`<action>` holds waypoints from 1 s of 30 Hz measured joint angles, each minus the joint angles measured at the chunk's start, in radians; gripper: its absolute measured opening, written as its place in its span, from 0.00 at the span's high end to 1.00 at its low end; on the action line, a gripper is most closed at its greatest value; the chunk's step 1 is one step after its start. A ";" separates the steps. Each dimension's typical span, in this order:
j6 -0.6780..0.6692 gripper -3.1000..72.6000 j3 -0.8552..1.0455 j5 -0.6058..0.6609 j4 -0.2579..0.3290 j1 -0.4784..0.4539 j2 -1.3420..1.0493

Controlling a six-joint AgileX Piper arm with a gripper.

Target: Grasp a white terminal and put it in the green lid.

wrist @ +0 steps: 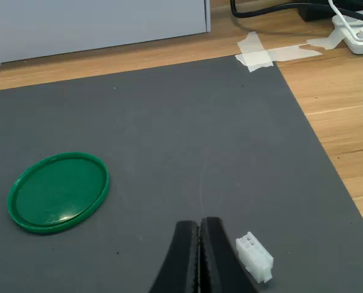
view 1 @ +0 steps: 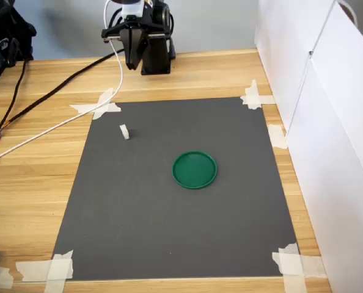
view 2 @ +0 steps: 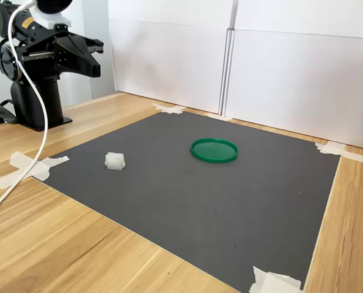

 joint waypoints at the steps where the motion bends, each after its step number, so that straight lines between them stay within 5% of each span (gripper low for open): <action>1: 0.000 0.99 0.000 0.000 0.001 0.000 0.000; 30: 0.000 0.99 -0.014 0.005 0.029 0.000 0.072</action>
